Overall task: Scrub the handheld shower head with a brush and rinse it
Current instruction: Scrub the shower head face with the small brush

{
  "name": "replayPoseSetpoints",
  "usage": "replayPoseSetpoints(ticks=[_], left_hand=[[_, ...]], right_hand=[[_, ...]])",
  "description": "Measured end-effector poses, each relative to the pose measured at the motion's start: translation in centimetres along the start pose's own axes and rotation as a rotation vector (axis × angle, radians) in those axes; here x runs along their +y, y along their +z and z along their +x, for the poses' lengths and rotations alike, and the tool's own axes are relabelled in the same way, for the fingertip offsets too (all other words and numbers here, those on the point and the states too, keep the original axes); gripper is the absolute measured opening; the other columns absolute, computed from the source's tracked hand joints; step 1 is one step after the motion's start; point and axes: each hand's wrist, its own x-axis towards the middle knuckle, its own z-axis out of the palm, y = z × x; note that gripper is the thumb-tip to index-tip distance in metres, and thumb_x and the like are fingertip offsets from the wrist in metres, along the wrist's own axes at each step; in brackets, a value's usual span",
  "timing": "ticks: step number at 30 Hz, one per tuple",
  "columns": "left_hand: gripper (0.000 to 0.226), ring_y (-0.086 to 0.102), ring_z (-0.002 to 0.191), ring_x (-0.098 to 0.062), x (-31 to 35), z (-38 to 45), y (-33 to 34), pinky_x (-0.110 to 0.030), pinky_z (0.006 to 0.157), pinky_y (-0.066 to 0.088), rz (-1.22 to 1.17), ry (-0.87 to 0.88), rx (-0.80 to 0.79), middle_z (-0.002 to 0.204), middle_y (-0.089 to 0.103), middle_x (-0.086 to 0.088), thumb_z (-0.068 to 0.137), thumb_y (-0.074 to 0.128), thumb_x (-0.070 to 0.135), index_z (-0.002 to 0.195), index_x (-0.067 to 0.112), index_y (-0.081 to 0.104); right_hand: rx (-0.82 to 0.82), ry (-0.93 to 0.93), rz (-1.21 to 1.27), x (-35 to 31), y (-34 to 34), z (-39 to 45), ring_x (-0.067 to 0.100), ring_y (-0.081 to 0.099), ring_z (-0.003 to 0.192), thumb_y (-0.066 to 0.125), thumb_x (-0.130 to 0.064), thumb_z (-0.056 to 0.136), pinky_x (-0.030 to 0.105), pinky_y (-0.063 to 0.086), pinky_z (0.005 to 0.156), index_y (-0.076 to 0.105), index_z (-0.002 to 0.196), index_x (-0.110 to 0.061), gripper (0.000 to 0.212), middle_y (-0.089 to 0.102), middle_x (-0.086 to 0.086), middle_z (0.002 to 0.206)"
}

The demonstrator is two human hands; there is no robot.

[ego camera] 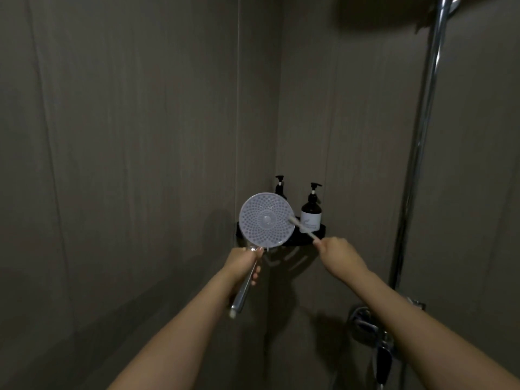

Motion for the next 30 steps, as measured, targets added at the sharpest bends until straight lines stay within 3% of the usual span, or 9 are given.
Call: replayPoseSetpoints(ticks=[3,5,8,13,17,21,27,30], left_hand=[[0.027,0.041,0.039,-0.015,-0.1,0.1,0.0,-0.019,0.041,0.035,0.006,0.0,0.005,0.051,0.047,-0.007,0.09,0.053,0.025,0.067,0.012,0.049],[0.026,0.041,0.039,-0.015,-0.1,0.1,0.1,-0.019,0.04,0.035,-0.015,-0.005,-0.009,0.052,0.047,-0.007,0.09,0.053,0.025,0.067,0.012,0.048],[0.026,0.041,0.04,-0.015,-0.1,0.1,0.3,-0.019,0.04,0.035,-0.011,-0.013,-0.011,0.053,0.048,-0.007,0.09,0.053,0.025,0.068,0.012,0.049],[0.026,0.042,0.04,-0.015,-0.2,0.3,0.2,-0.02,0.041,0.035,0.006,-0.024,-0.035,0.052,0.048,-0.006,0.09,0.053,0.026,0.069,0.012,0.049],[0.028,0.042,0.039,-0.015,-0.3,0.2,0.7,-0.019,0.04,0.035,0.015,-0.019,-0.039,0.052,0.048,-0.007,0.089,0.053,0.026,0.065,0.013,0.049],[0.029,0.041,0.039,-0.015,-0.6,0.0,1.1,-0.019,0.04,0.035,0.01,-0.012,-0.031,0.053,0.047,-0.008,0.091,0.052,0.025,0.065,0.012,0.048],[0.029,0.04,0.037,-0.014,-1.7,-0.4,1.7,-0.019,0.04,0.035,0.016,-0.023,-0.045,0.053,0.046,-0.008,0.091,0.052,0.025,0.065,0.012,0.048],[0.029,0.04,0.04,-0.015,-2.4,-0.5,2.5,-0.018,0.04,0.035,0.008,-0.043,-0.051,0.054,0.046,-0.008,0.091,0.052,0.025,0.065,0.013,0.047]], right_hand=[[-0.022,-0.008,-0.025,-0.1,0.1,-0.1,0.022,0.049,0.068,0.035,-0.031,0.099,0.03,0.034,0.056,0.038,0.058,-0.024,0.042,0.06,0.015,0.08],[0.016,-0.025,-0.033,0.0,0.1,-0.2,0.022,0.049,0.068,0.035,-0.03,0.1,0.031,0.032,0.054,0.037,0.057,-0.023,0.043,0.058,0.011,0.077],[-0.078,-0.033,-0.086,0.2,0.3,-0.2,0.02,0.048,0.066,0.035,-0.033,0.099,0.03,0.032,0.053,0.038,0.057,-0.024,0.043,0.05,0.001,0.067],[-0.086,-0.045,-0.085,0.3,0.4,-0.2,0.016,0.046,0.058,0.035,-0.032,0.099,0.027,0.03,0.049,0.039,0.057,-0.022,0.044,0.05,0.001,0.064],[-0.055,-0.035,-0.052,-0.7,0.1,0.1,0.023,0.048,0.069,0.034,-0.03,0.1,0.029,0.034,0.061,0.038,0.057,-0.019,0.044,0.062,0.018,0.085],[-0.152,-0.019,-0.004,-0.9,0.1,0.1,0.016,0.041,0.057,0.037,-0.029,0.099,0.029,0.03,0.053,0.037,0.054,-0.017,0.047,0.043,0.002,0.06],[-0.104,-0.038,-0.039,1.1,0.8,-0.8,0.015,0.044,0.058,0.034,-0.032,0.099,0.029,0.033,0.053,0.042,0.059,-0.016,0.044,0.046,0.0,0.062],[-0.104,-0.029,-0.045,1.9,1.2,-1.5,0.02,0.048,0.066,0.035,-0.032,0.099,0.029,0.036,0.061,0.042,0.059,-0.018,0.044,0.047,0.0,0.062]])
